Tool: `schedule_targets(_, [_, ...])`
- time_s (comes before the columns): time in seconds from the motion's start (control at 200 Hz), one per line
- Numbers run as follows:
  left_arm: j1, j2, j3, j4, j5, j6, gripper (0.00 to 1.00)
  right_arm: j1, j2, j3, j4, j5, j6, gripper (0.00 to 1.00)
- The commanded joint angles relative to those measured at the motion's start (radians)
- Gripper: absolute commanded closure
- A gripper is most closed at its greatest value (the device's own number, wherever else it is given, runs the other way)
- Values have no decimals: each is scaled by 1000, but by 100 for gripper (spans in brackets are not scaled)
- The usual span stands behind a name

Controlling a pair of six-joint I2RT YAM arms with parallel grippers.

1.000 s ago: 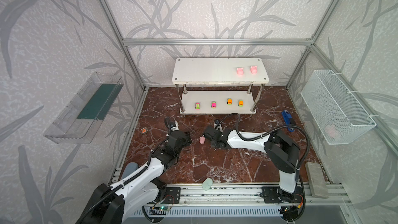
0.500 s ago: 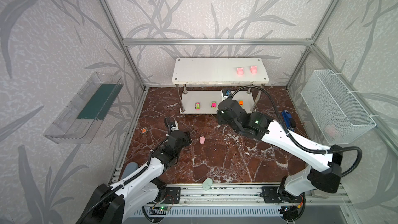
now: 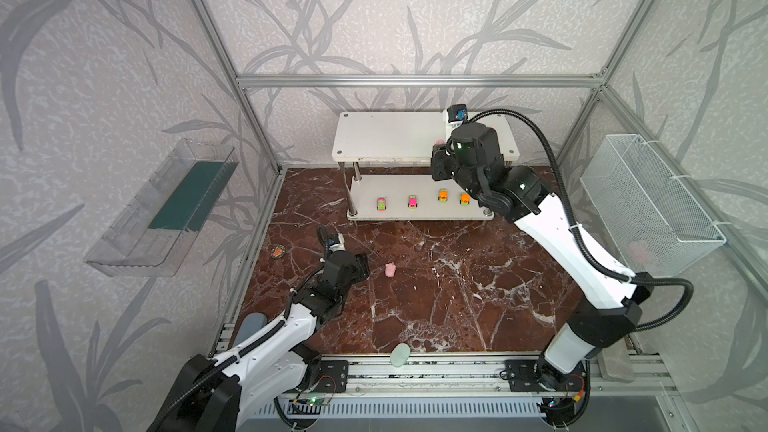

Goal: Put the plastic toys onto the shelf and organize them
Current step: 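Lift the pink pig with the right gripper up onto the top shelf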

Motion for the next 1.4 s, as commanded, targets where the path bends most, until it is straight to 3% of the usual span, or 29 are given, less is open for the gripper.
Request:
schedule_targets(0.0, [5, 11, -9, 21, 5, -13, 35, -34, 77, 101, -66, -72, -13, 74])
schedule_targets(0.69, [12, 71, -15, 76, 29, -22, 35, -164, 404, 578, -266, -146, -7, 75])
schedule_targets(1.394, [20, 95, -12, 94, 45, -21, 35, -185, 483, 641, -282, -172, 1, 75])
